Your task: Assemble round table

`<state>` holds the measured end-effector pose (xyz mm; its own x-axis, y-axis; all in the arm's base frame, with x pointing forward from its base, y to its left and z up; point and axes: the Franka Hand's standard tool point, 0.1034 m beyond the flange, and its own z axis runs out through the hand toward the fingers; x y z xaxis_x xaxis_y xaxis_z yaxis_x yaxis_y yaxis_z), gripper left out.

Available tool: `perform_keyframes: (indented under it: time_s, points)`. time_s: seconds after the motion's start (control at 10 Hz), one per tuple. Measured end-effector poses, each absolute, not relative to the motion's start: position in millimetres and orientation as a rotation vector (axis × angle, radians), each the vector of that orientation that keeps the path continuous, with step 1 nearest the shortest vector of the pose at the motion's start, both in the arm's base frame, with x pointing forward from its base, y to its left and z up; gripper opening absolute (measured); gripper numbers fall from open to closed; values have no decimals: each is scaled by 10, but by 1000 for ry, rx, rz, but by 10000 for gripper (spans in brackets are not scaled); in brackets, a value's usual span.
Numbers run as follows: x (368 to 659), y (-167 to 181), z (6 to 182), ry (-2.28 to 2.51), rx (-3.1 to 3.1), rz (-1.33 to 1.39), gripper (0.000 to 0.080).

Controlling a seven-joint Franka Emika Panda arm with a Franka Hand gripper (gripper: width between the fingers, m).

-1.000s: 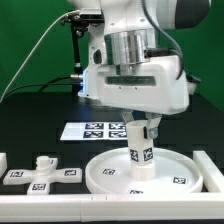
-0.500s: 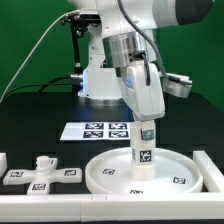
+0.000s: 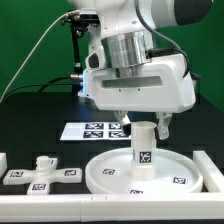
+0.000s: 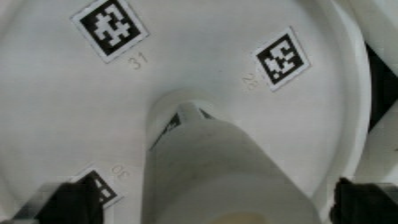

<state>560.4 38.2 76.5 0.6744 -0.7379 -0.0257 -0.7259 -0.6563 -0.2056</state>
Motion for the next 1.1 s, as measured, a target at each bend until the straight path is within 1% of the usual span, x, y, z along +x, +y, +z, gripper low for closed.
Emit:
perform_keyframes:
  time_s: [0.1, 0.4, 0.7, 0.8, 0.9, 1.0, 1.1]
  points:
    - [5604, 385, 762, 1021, -2770, -107, 649]
    - [5594, 486, 760, 166, -3044, -135, 649]
    - [5593, 463, 758, -149, -3058, -148, 649]
    - [5600, 467, 761, -391, -3059, -154, 649]
    - [5610, 526, 762, -731, -3037, -147, 649]
    - [5606, 569, 755, -914, -3008, -133, 649]
    - [5609, 534, 754, -963, -2995, -134, 649]
